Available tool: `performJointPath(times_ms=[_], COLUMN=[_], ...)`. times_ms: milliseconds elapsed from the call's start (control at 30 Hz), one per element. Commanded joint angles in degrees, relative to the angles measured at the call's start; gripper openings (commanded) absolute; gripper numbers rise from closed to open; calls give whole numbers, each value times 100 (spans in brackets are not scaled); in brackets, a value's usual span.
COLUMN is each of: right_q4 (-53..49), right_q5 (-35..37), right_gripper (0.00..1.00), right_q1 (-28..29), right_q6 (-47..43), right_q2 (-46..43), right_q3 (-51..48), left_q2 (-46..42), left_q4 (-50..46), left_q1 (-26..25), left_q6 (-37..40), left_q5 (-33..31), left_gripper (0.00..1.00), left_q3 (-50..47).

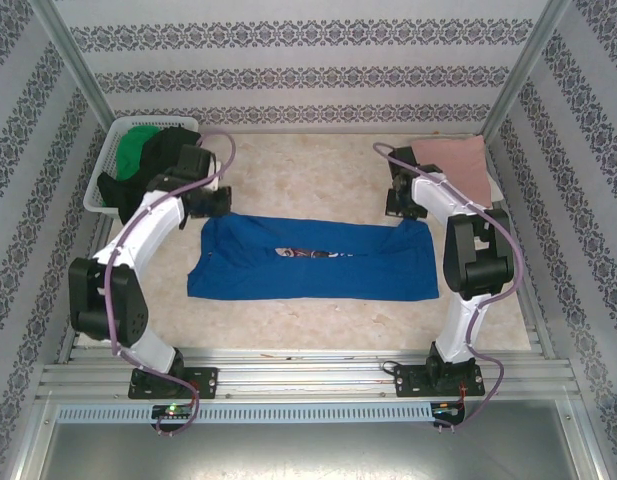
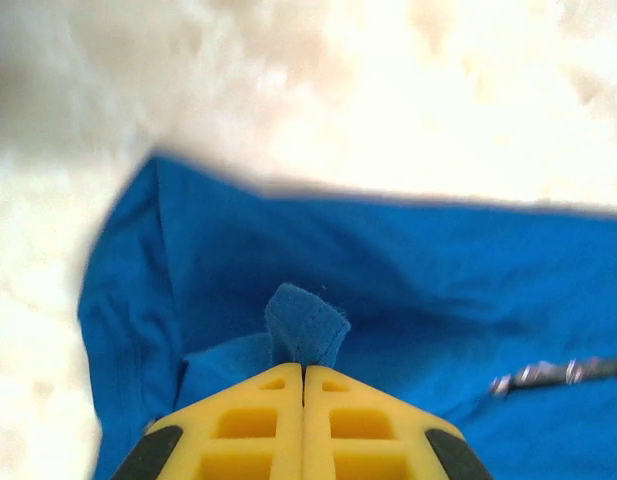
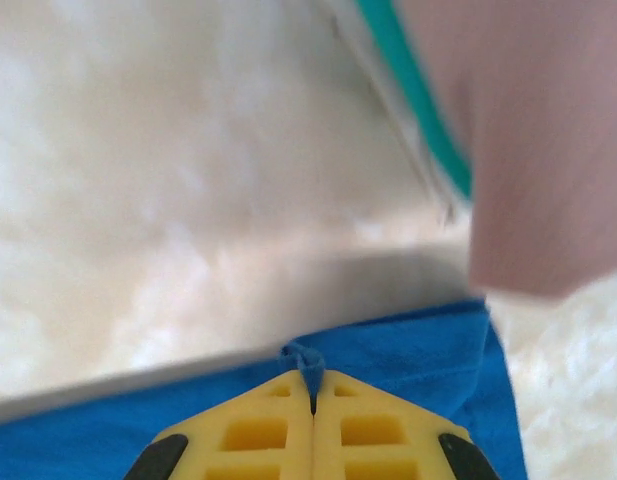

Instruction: Fold and stack the t-shirts

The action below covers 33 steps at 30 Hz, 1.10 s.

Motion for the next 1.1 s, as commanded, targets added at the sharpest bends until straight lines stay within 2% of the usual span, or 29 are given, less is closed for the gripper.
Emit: performJointPath(times_ms=[0,100,167,400,533,700,933,1067], right_q4=[128,140,272,845,1331,1470,1494,1488], right_q5=[193,153,39,-458,-791,-951,-1066,-1189], right_gripper=[0,0,0,0,0,0,2,2], right_q1=[-96,-273,-348,-607,-871,-897,-886,-878], right_q6=[-108,-108,-129,-204,-86,24,161,291], right_q2=[-257,-218,-339,-1048,-1370,-1443,-1648,-1606], right_q3=[566,639,427,-1141,-1939,-2347,-2614,-2244], left_q2=[377,745,766,-76,-276,-254,-484,-381], left_q4=[-222,-632,-820,-941,-1230,-1572,-1291,-1063], left_q1=[97,142,157,157,153,117,98,98], left_q6=[307,407,452,561,546,537,425,420], left_q5=[-125,-160,-209,-135,-71,12,143,142], left_gripper=[0,0,0,0,0,0,0,0], left_q3=[1030,1696,1799,616,529,594,-86,-99])
